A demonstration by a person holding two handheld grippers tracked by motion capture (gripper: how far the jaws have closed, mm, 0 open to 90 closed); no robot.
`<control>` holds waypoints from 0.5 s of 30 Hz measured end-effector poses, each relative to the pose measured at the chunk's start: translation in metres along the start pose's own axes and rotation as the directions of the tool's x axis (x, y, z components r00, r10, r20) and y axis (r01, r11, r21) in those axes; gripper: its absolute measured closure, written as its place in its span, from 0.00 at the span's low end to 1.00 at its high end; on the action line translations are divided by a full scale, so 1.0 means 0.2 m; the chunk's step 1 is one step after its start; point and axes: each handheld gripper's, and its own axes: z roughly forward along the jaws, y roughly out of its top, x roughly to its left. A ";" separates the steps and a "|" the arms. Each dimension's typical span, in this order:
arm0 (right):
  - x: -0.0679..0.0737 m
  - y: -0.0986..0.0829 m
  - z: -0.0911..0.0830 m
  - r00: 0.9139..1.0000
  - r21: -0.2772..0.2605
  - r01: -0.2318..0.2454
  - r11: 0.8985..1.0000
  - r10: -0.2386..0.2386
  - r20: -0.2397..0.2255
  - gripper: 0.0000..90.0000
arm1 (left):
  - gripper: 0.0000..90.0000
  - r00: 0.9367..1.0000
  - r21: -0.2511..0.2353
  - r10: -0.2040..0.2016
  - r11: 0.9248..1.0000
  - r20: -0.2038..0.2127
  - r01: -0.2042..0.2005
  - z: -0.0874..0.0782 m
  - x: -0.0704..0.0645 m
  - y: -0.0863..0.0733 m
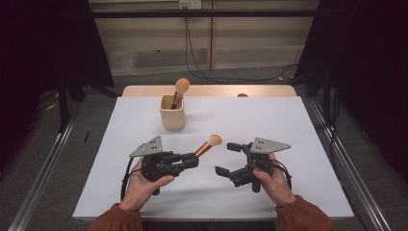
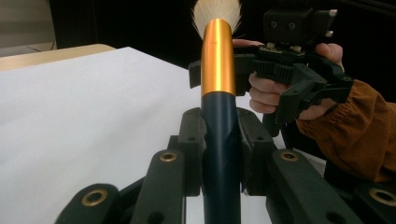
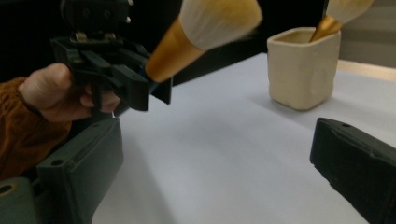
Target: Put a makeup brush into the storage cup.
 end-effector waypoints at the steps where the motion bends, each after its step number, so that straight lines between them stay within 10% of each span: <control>1: 0.00 0.00 0.00 1.000 -0.013 -0.004 1.000 0.004 -0.009 0.03 | 0.82 1.000 -0.002 0.001 1.000 0.000 -0.001 0.00 0.00 0.00; 15: 0.02 0.04 0.02 0.995 -0.134 -0.024 0.991 0.011 -0.096 0.04 | 0.82 0.999 -0.045 0.032 0.998 0.019 -0.031 0.05 -0.01 0.05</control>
